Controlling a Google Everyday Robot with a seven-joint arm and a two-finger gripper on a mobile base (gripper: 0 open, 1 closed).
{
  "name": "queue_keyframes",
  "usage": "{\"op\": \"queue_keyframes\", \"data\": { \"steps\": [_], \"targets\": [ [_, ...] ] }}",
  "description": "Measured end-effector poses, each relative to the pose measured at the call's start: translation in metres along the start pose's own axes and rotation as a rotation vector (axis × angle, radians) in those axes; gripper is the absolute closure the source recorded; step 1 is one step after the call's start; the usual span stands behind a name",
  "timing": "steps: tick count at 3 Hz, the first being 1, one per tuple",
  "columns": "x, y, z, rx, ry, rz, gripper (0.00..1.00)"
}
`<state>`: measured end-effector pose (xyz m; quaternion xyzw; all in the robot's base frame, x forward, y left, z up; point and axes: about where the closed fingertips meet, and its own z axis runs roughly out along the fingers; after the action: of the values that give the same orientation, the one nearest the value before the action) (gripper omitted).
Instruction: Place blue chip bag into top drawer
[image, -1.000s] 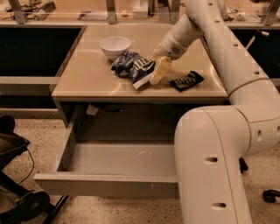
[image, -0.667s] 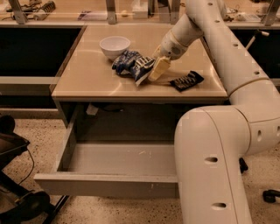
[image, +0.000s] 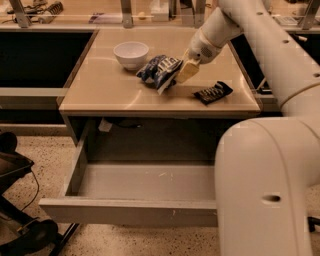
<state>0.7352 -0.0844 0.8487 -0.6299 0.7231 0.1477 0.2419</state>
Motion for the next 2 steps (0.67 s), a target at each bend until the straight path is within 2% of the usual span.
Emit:
{"op": "queue_keyframes", "data": {
  "steps": [1, 2],
  "targets": [
    [-0.011, 0.016, -0.052, 0.131, 0.022, 0.056, 1.00],
    [-0.027, 0.045, -0.113, 0.293, -0.014, 0.121, 1.00]
  ]
}}
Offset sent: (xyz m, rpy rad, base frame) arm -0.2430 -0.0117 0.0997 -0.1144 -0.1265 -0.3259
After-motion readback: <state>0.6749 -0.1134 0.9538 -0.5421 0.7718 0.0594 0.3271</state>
